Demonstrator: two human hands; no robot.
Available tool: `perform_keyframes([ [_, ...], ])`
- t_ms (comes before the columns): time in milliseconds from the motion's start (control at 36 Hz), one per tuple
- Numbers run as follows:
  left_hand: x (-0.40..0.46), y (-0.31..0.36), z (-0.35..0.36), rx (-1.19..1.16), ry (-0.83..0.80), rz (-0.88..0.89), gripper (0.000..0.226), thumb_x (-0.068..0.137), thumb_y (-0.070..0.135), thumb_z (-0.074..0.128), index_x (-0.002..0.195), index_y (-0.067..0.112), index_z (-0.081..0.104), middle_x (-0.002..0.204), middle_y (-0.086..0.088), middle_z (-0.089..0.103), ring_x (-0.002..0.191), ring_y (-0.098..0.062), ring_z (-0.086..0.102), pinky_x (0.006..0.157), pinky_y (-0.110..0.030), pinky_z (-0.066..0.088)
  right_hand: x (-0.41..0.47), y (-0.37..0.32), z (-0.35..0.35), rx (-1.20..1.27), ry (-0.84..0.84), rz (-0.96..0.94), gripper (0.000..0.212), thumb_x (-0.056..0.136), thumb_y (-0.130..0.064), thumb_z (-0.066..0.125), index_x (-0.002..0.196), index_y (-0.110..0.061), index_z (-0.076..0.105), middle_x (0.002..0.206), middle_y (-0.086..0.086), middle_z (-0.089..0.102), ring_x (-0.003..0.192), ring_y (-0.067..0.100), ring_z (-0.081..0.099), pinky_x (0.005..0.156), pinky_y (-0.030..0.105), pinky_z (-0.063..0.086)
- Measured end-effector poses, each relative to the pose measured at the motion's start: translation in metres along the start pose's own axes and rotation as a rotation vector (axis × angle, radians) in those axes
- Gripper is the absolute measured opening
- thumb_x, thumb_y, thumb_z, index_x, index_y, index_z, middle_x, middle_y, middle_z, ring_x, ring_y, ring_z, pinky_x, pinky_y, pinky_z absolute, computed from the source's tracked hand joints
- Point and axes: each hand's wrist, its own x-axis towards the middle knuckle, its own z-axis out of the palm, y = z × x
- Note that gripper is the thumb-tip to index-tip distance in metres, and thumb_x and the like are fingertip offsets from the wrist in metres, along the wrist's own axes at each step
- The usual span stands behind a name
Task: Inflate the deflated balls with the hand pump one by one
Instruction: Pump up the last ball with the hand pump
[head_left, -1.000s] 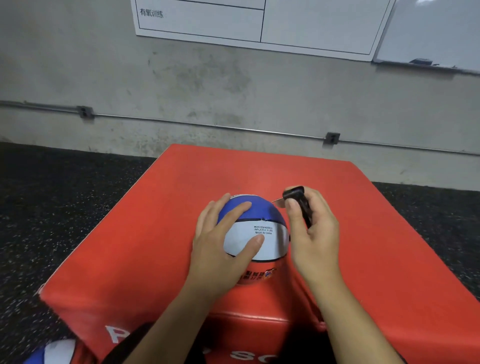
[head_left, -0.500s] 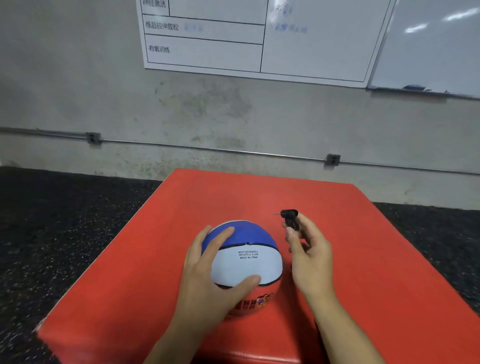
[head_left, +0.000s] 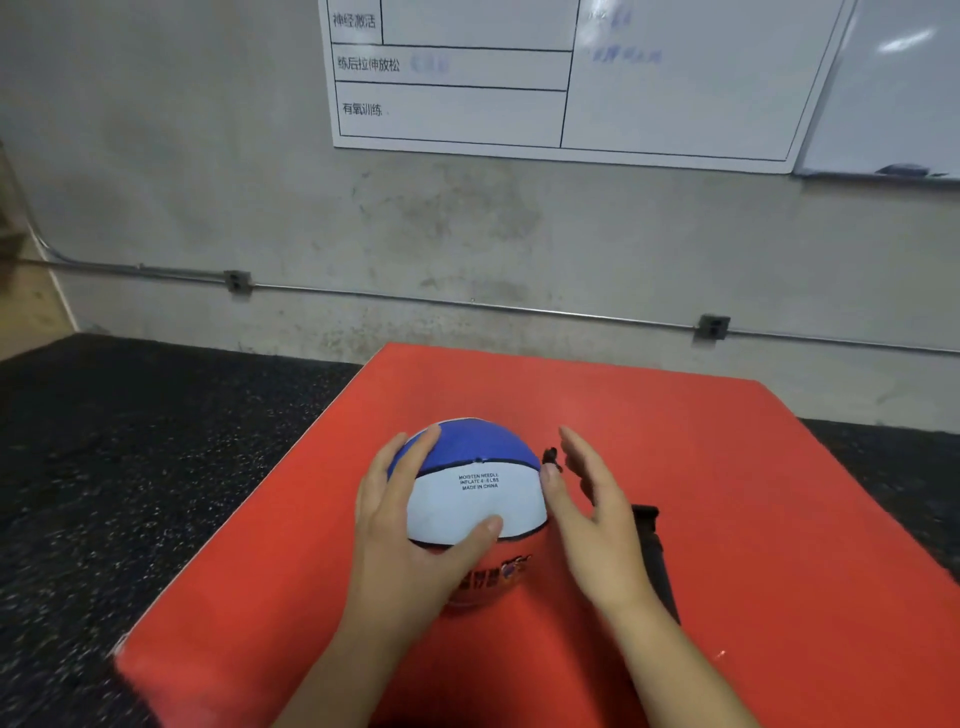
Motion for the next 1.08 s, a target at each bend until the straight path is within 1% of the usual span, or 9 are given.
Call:
perform_keyframes([
  [167,-0.004,0.032,-0.025,-0.055,0.034,0.02,0.097,0.068,0.06,0.083,0.154,0.044,0.041,0.161,0.009,0.039,0.153,-0.014,0.032,0.122,-0.032,0.03,-0.034,-0.036,0.001,0.388,-0.203,0.192,0.067,0.082,-0.07,0.074,0.144,-0.051,0.054,0.146,-0.027,0.057,0.138,-0.006,0.049,0.124,0.04,0.036],
  [306,-0.024,0.055,-0.068,-0.065,-0.054,0.021,0.092,0.066,0.063,0.083,0.149,0.054,0.045,0.168,0.01,0.024,0.155,0.005,0.017,0.116,-0.007,0.019,-0.061,-0.063,0.008,0.477,-0.252,0.172,0.074,0.08,-0.068,0.076,0.147,-0.048,0.053,0.152,-0.02,0.055,0.143,0.004,0.049,0.124,0.049,0.034],
  [417,-0.051,0.061,-0.116,-0.012,-0.121,0.007,0.11,0.06,0.061,0.092,0.153,0.06,0.033,0.171,0.012,0.013,0.156,0.008,0.004,0.121,-0.021,0.016,-0.087,-0.088,0.022,0.464,-0.33,0.129,0.066,0.082,-0.063,0.074,0.143,-0.051,0.054,0.147,-0.024,0.057,0.139,0.001,0.051,0.123,0.049,0.036],
  [500,-0.075,0.068,-0.158,0.05,-0.088,-0.01,0.115,0.059,0.063,0.093,0.153,0.063,0.027,0.17,0.011,0.015,0.156,0.008,0.004,0.122,-0.02,0.015,-0.108,-0.109,0.044,0.457,-0.415,0.105,0.062,0.083,-0.064,0.077,0.141,-0.053,0.056,0.145,-0.024,0.059,0.137,0.0,0.053,0.122,0.05,0.038],
  [583,-0.101,0.077,-0.206,0.113,-0.007,-0.036,0.114,0.061,0.063,0.091,0.155,0.061,0.026,0.167,0.011,0.02,0.156,0.001,0.014,0.124,-0.027,0.022,-0.133,-0.136,0.072,0.476,-0.518,0.08,0.057,0.086,-0.053,0.07,0.142,-0.052,0.055,0.144,-0.023,0.06,0.133,-0.003,0.056,0.116,0.042,0.045],
  [694,-0.142,0.085,-0.27,0.202,0.122,-0.046,0.109,0.065,0.062,0.089,0.156,0.056,0.028,0.165,0.01,0.024,0.155,-0.001,0.019,0.123,-0.026,0.024,-0.17,-0.177,0.112,0.489,-0.716,0.052,0.063,0.088,-0.046,0.068,0.148,-0.047,0.048,0.147,-0.02,0.059,0.127,-0.005,0.059,0.09,0.019,0.055],
  [833,-0.2,0.09,-0.344,0.324,0.218,-0.064,0.108,0.067,0.067,0.084,0.158,0.05,0.03,0.166,0.01,0.019,0.156,-0.002,0.016,0.118,-0.019,0.022,-0.224,-0.204,0.169,0.42,-0.943,-0.052,0.1,0.077,-0.042,0.089,0.159,-0.045,0.032,0.154,-0.015,0.053,0.135,0.002,0.056,0.108,0.03,0.05],
  [917,-0.232,0.09,-0.385,0.374,0.239,-0.076,0.108,0.067,0.068,0.085,0.158,0.05,0.03,0.167,0.007,0.019,0.156,-0.004,0.018,0.117,-0.018,0.024,-0.256,-0.209,0.201,0.28,-1.006,-0.155,0.123,0.065,-0.049,0.099,0.16,-0.055,0.021,0.159,-0.018,0.043,0.144,0.007,0.048,0.117,0.044,0.044],
  [1083,-0.278,0.078,-0.439,0.46,0.217,-0.134,0.113,0.064,0.07,0.086,0.158,0.052,0.028,0.169,0.009,0.015,0.158,-0.006,0.012,0.124,-0.037,0.024,-0.308,-0.208,0.247,0.233,-1.048,-0.196,0.124,0.055,-0.065,0.098,0.153,-0.067,0.021,0.162,-0.017,0.035,0.148,0.011,0.042,0.119,0.051,0.042],
])
